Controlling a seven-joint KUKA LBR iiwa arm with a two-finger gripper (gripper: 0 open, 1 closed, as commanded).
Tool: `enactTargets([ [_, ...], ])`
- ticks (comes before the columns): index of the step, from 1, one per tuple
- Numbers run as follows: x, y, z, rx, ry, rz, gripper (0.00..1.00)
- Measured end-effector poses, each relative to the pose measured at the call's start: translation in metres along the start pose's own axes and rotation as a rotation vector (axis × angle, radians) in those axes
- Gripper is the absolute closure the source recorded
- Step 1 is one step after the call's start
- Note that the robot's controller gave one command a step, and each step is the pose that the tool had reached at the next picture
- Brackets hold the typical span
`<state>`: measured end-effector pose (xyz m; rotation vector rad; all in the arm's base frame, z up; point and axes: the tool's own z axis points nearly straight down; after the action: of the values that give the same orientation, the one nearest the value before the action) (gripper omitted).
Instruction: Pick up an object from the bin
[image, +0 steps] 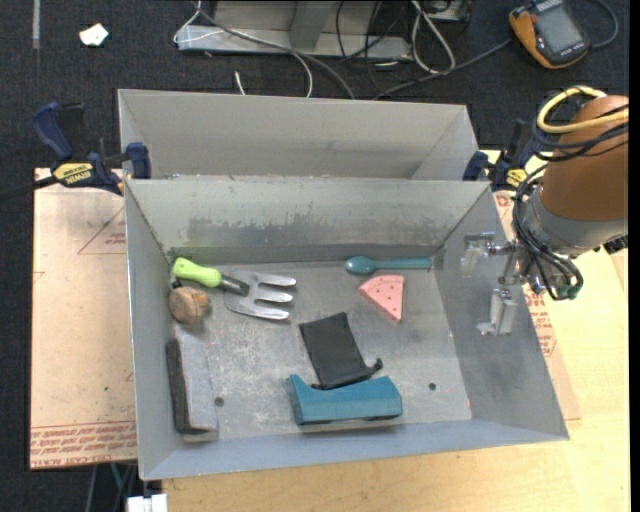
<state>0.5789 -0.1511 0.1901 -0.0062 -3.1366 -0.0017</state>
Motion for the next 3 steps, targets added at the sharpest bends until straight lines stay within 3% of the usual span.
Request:
enactTargets([
  [1, -0.001, 0.001, -0.005, 0.002, -0.007, -0.003, 0.00],
  [2, 0.025, 0.029, 0.057, 0.002, -0.009, -0.005, 0.00],
  [3, 0.038, 0.083, 0.121, 0.006, -0.020, -0.095, 0.00],
])
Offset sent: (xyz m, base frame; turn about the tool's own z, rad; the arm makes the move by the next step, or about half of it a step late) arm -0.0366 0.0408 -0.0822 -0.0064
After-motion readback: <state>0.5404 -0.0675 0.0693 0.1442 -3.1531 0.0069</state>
